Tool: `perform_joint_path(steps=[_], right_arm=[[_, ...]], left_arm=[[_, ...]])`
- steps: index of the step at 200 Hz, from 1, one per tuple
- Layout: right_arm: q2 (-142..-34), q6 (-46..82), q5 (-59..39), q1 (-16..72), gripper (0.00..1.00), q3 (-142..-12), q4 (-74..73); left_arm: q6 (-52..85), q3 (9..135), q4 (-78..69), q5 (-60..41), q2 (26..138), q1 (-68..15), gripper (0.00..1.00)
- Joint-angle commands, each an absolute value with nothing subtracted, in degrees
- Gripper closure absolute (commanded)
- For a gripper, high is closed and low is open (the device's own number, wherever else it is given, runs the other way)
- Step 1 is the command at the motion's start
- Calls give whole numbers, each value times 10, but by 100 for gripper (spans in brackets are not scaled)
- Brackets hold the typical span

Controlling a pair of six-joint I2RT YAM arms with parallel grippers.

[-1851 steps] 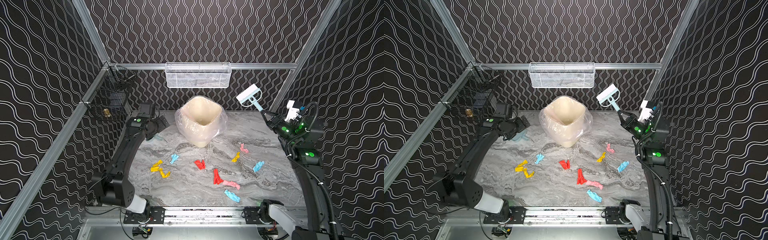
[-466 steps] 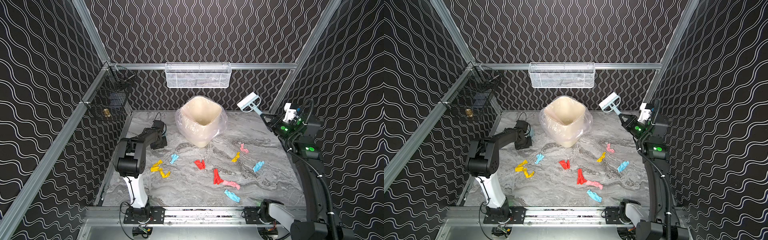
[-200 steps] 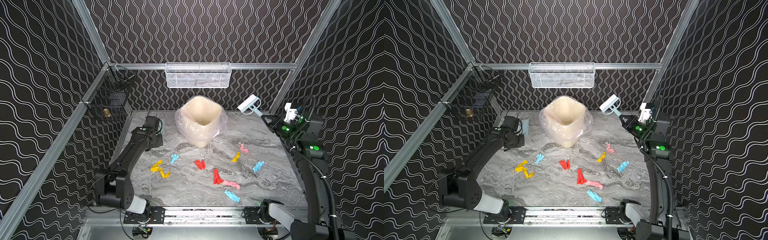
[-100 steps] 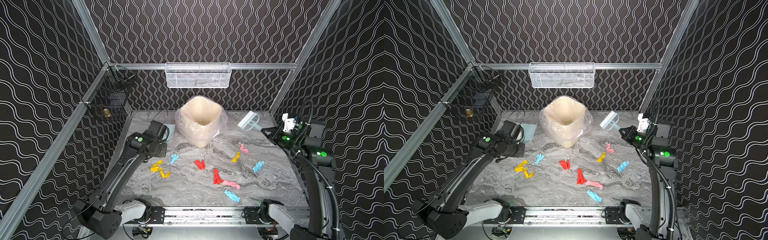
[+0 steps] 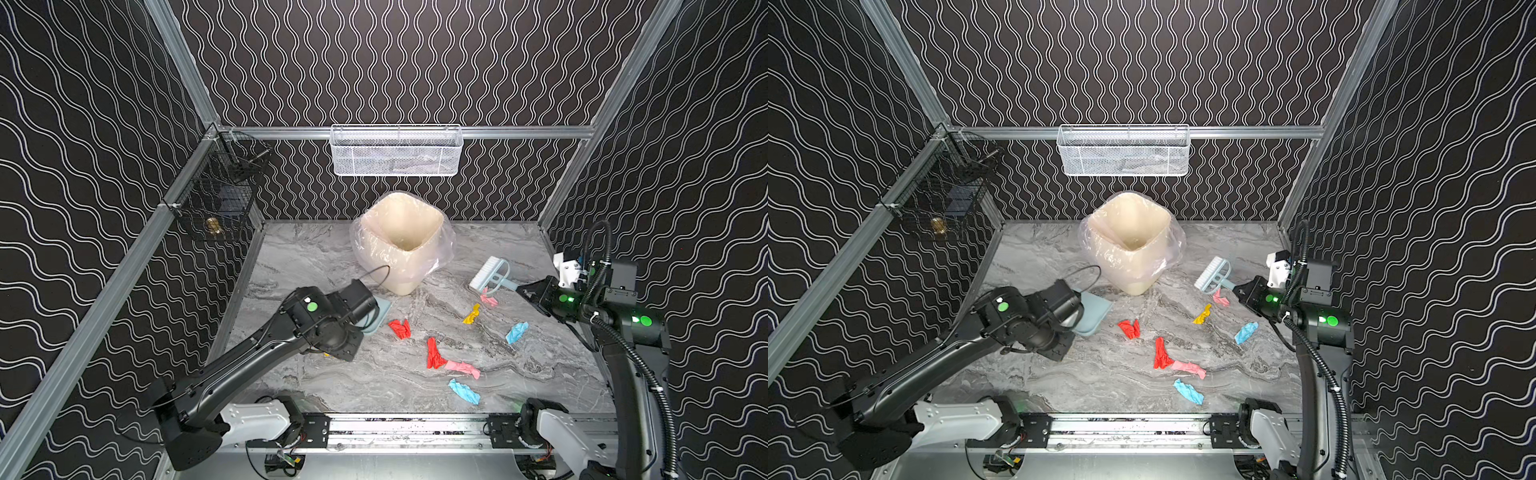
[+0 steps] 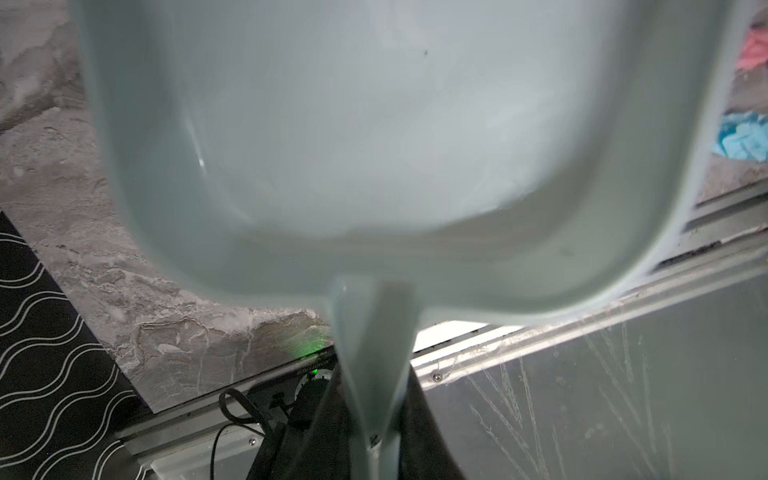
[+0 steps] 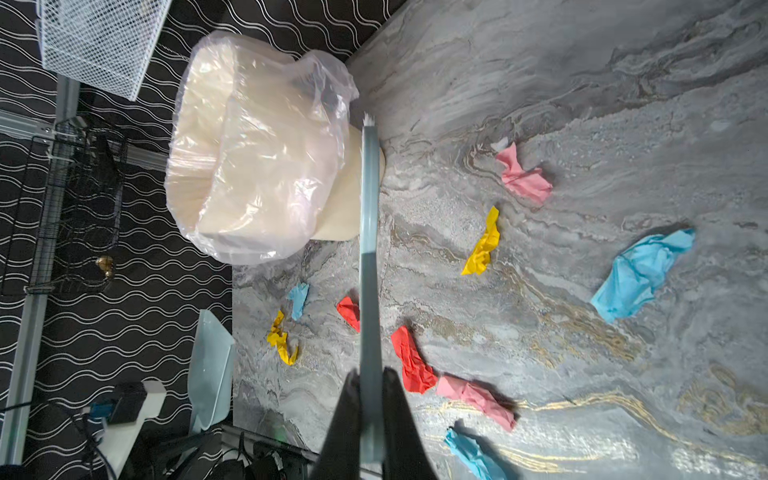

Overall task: Sweep away the paper scraps from the table
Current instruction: 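Carry the dustpan toward the red scraps while the right gripper lowers the brush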

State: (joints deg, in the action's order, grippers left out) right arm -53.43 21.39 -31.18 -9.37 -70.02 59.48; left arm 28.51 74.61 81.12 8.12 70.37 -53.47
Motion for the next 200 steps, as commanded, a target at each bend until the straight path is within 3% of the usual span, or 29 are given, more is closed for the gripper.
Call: perform_joint_path(steps=[1, 48, 121, 200], right_arm=[[-527, 193, -319, -92, 100, -692, 633], [-527, 170, -276, -51, 100, -684, 699], [-568, 241, -134, 181, 100, -665, 695], [-627, 220, -75, 238, 100, -656, 648]], left_arm=[[314, 737, 825, 64, 727, -575, 93], [299, 713, 809, 43, 782, -634, 94], [253, 695, 764, 36, 854, -680, 95], [226, 664, 704, 49, 895, -701, 96]])
